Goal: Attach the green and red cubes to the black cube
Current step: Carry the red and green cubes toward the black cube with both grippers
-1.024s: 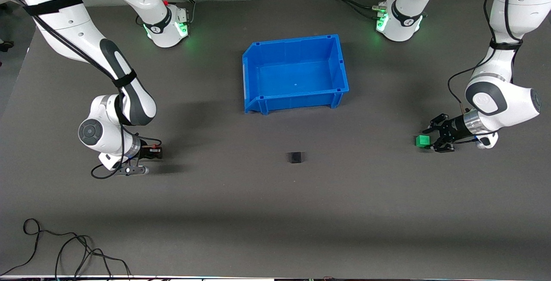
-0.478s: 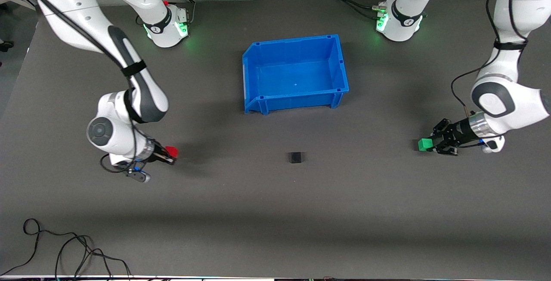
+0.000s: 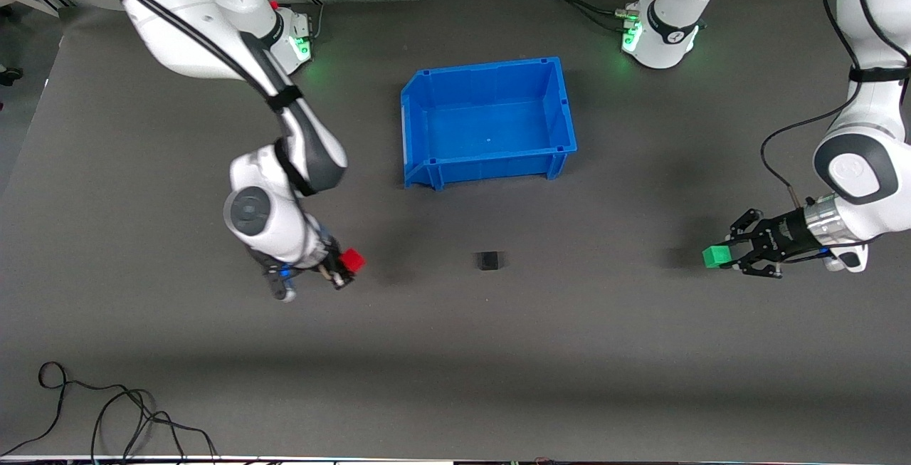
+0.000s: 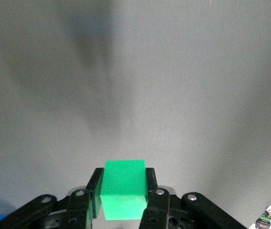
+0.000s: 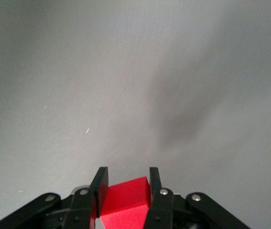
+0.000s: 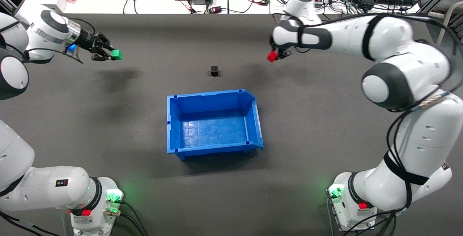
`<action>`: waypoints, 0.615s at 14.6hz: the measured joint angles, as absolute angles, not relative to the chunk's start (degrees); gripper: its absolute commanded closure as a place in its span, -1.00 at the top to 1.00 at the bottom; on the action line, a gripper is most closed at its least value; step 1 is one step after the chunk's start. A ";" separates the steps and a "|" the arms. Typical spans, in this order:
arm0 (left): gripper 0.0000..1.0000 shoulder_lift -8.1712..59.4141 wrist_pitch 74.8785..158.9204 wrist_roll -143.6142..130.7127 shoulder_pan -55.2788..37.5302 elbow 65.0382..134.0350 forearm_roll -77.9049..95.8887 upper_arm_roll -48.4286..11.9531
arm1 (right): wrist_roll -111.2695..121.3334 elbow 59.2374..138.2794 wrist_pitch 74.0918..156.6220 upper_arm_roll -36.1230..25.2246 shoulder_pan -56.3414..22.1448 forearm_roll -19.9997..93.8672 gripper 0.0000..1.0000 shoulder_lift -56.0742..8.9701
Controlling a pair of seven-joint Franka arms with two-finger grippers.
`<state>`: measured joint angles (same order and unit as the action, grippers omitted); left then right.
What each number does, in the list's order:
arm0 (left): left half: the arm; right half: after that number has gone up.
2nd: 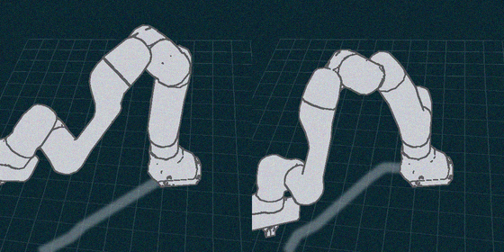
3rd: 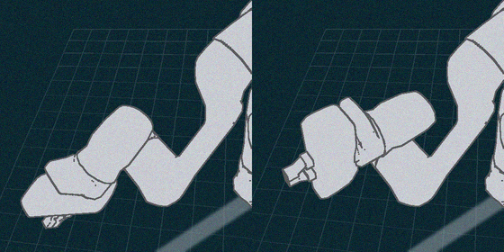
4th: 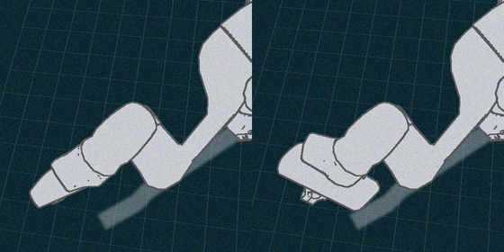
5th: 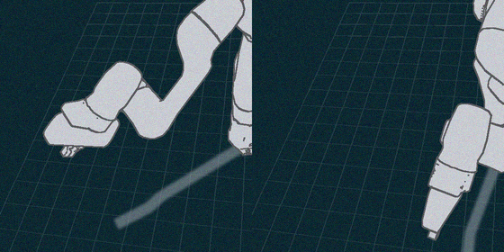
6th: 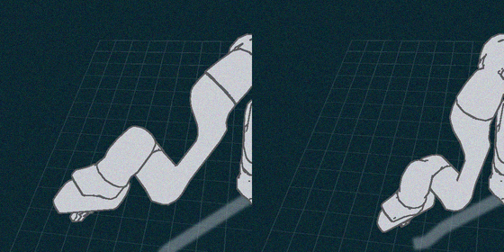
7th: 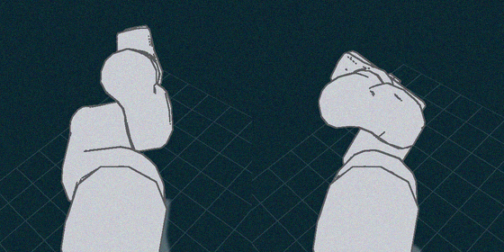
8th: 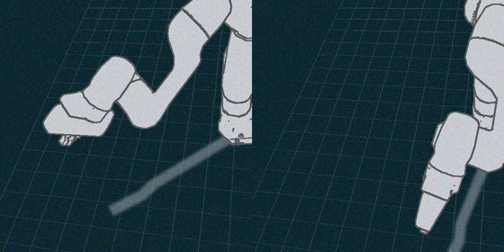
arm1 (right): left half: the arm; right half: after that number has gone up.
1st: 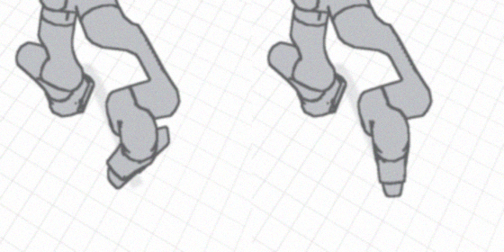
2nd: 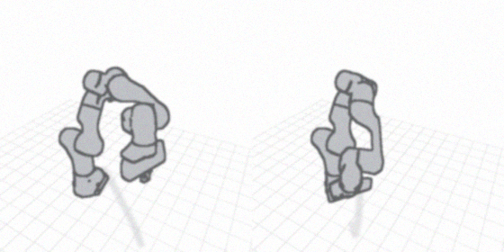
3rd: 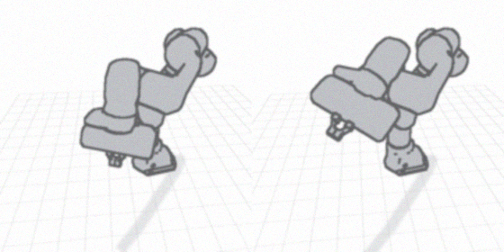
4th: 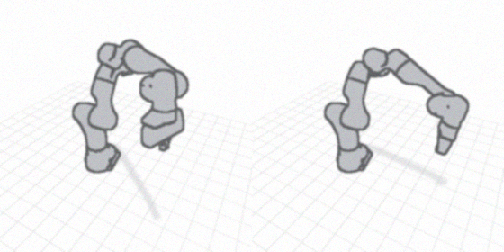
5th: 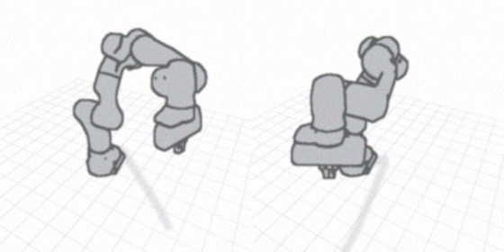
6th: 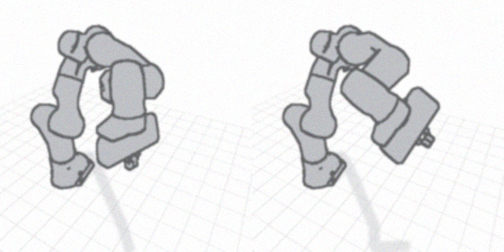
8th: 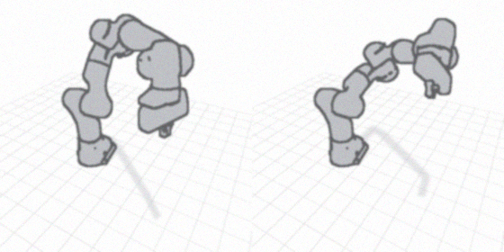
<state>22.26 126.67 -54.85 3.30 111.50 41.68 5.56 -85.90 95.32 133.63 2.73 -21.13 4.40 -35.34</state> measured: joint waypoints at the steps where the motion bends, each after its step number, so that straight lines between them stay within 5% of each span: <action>1: -0.50 22.34 126.86 -56.97 1.63 111.18 41.66 5.50 | -90.31 92.72 133.15 2.72 -22.54 4.40 -1.00 -37.63; 9: -0.50 25.20 139.00 -76.19 -17.13 111.03 41.63 4.96 | -115.87 79.47 129.81 2.72 -29.41 4.40 -1.00 -48.03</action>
<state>25.20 139.00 -76.19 -17.13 111.03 41.63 4.96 -115.87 79.47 129.81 2.72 -29.41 4.40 -48.03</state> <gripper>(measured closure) 0.634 0.604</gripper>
